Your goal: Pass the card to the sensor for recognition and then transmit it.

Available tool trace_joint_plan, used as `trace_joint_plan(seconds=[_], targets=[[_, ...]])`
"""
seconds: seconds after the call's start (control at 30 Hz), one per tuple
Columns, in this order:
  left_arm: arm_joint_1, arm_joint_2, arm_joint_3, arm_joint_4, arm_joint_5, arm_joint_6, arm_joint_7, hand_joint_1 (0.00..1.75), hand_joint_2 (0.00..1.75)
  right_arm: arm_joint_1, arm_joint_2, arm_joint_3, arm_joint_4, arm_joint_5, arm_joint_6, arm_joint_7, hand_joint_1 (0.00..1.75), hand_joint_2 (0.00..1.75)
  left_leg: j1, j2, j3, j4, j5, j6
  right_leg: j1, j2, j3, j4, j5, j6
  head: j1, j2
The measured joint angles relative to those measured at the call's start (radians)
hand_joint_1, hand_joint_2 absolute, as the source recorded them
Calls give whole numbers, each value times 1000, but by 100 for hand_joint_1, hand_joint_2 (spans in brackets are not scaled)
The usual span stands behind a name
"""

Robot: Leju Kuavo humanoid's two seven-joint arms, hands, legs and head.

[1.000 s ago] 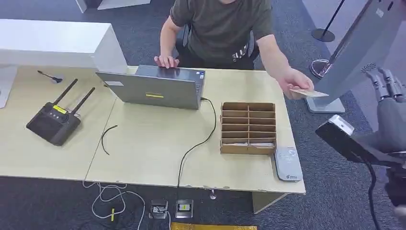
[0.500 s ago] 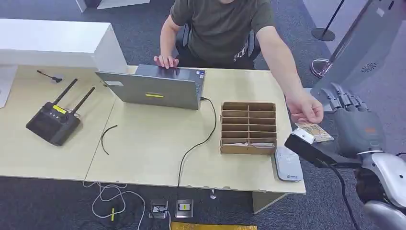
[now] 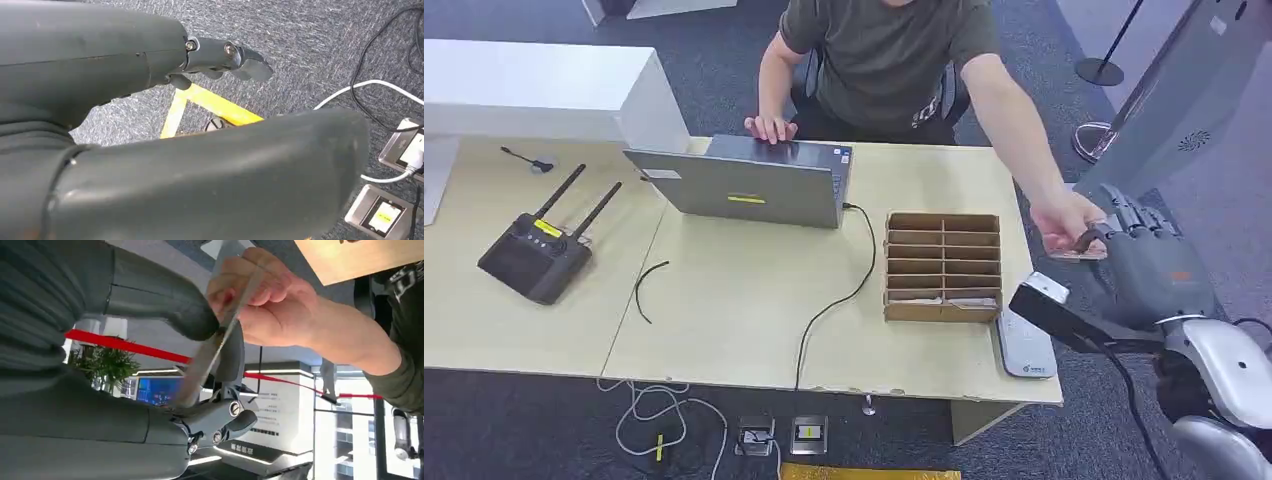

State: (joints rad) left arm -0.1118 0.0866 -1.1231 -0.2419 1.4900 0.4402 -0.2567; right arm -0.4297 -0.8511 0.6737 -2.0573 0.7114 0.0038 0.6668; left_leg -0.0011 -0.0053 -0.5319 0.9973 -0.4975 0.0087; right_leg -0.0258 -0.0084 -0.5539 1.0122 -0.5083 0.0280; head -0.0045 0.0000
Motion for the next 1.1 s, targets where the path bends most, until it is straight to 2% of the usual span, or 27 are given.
trace_joint_plan(seconds=[0.33, 0.63, 1.1], targets=[[0, 0, 0, 0, 0, 0, 0, 0, 0, 19, 18, -5, 11, 17, 19, -14, 175, 175, 0, 0, 0, 0, 0, 0, 0, 0, 0, 0, 0, 0, 0, 0], [0, 0, 0, 1, -6, -1, 0, 0, 0, 54, 40, -8, 46, -7, 40, -52, 175, 175, 0, 0, 0, 0, 0, 0, 0, 0, 0, 0, 0, 0, 0, 0], [0, 1, 0, 1, -32, -5, 2, 0, 0, 143, 71, 2, 173, -63, -48, -53, 175, 175, 0, 0, 0, 0, 0, 0, 0, 0, 0, 0, 0, 0, 0, 0]])
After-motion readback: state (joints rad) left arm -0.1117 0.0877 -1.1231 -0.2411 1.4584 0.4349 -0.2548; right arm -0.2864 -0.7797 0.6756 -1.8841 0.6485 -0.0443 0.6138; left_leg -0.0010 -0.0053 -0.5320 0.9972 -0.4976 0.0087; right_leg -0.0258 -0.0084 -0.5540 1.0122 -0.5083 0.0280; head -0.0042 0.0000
